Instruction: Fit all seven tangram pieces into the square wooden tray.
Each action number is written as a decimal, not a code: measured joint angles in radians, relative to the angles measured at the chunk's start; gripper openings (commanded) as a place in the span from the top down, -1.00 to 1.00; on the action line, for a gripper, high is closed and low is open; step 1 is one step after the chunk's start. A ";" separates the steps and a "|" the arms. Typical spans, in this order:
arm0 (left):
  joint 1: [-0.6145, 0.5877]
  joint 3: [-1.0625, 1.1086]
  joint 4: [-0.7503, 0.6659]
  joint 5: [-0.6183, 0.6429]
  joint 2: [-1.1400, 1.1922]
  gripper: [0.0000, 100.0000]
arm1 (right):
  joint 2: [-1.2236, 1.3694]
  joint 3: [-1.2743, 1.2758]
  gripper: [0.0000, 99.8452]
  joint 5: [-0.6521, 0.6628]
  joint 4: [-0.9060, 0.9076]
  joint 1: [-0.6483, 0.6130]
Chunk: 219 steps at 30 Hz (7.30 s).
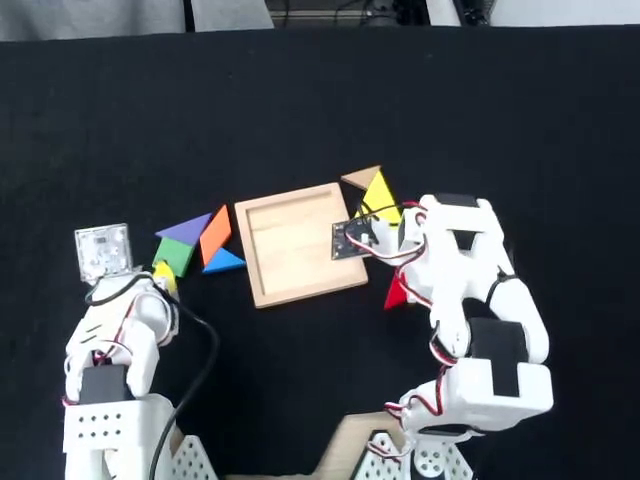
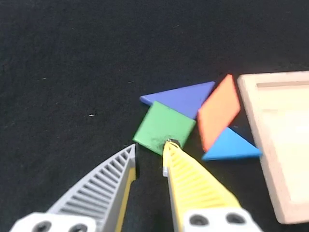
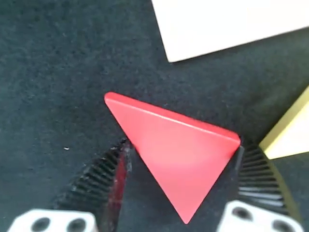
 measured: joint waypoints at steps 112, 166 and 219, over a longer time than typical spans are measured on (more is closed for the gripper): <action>0.032 0.012 0.000 -0.048 0.000 0.79 | 0.018 -0.269 0.65 -0.535 0.023 -0.577; 0.032 0.012 -0.009 -0.048 0.000 0.79 | 0.110 -0.402 0.65 -0.535 0.158 -0.485; 0.032 0.012 -0.009 -0.048 0.000 0.79 | 0.358 -0.586 0.98 -0.667 0.028 -0.540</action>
